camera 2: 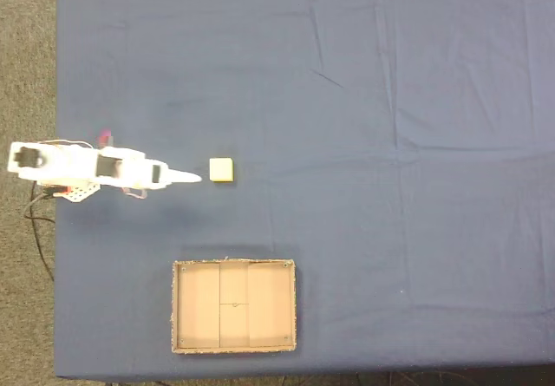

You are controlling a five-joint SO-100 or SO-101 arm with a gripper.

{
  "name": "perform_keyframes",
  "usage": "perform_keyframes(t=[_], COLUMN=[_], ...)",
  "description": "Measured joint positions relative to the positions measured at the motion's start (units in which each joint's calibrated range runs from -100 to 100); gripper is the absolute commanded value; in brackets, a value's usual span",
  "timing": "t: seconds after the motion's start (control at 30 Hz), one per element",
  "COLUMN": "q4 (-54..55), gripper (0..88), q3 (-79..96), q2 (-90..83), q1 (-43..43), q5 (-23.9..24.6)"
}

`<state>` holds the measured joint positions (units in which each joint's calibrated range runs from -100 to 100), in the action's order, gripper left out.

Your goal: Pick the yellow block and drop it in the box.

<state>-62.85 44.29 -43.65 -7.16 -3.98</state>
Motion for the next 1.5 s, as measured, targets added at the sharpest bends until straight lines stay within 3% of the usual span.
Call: perform_keyframes(t=[0.23,0.5,0.6,0.77,0.9,1.1,1.23,1.4,1.5], q4=[-0.16,1.41,3.53,6.50,7.05,7.76,9.56,4.86,7.21], gripper=[49.9,47.1,43.2,25.9,19.0,18.0,18.8,19.1,19.9], q3=[-22.39,-30.39,-31.10,-32.52,-33.67,-33.23,-24.97,-21.59,-25.86], q2=[35.55,51.24,54.48,58.74,58.57,57.63,46.80,14.41,7.59], q1=[1.15,6.13,6.13,6.71,7.12,7.03,5.81,-2.78,-13.91], q5=[-0.88,0.10,0.44,0.59,0.29,-0.59,-1.95,-4.44,-6.98])
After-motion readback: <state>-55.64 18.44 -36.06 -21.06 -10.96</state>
